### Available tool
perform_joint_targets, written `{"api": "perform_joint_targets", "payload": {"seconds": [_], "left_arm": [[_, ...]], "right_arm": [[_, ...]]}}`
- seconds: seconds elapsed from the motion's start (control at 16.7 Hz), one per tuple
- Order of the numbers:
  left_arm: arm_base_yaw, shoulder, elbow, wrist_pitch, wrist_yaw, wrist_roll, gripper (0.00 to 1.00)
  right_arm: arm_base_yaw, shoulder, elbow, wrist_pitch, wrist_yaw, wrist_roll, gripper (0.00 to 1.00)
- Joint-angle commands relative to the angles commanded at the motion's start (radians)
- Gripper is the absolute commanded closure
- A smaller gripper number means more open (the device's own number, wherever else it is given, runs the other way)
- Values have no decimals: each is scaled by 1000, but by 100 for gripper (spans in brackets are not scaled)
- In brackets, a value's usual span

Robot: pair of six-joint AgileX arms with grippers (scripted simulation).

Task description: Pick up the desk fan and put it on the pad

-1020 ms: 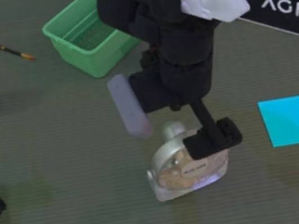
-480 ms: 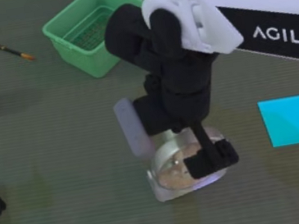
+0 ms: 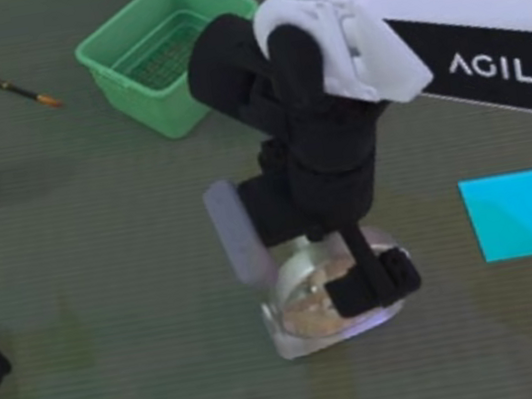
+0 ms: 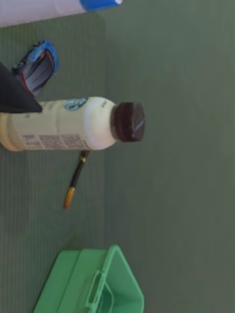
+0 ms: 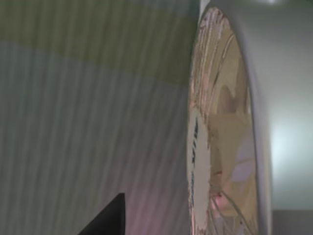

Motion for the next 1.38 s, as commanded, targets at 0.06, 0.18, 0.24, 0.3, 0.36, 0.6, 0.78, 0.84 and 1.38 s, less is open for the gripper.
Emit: {"api": "perform_joint_targets", "payload": {"seconds": [0.06,0.18,0.24,0.3,0.36,0.6,0.78,0.84,1.38], "left_arm": [[0,0,0,0,0,0,0],[0,0,0,0,0,0,0],[0,0,0,0,0,0,0],[0,0,0,0,0,0,0],[0,0,0,0,0,0,0],[0,0,0,0,0,0,0],[0,0,0,0,0,0,0],[0,0,0,0,0,0,0],[0,0,0,0,0,0,0]], "right_arm": [[0,0,0,0,0,0,30],[0,0,0,0,0,0,45],[0,0,0,0,0,0,53],[0,0,0,0,0,0,60],[0,0,0,0,0,0,68],[0,0,0,0,0,0,98],[0,0,0,0,0,0,100],[0,0,0,0,0,0,100],[0,6,77,-73,0,1,100]]}}
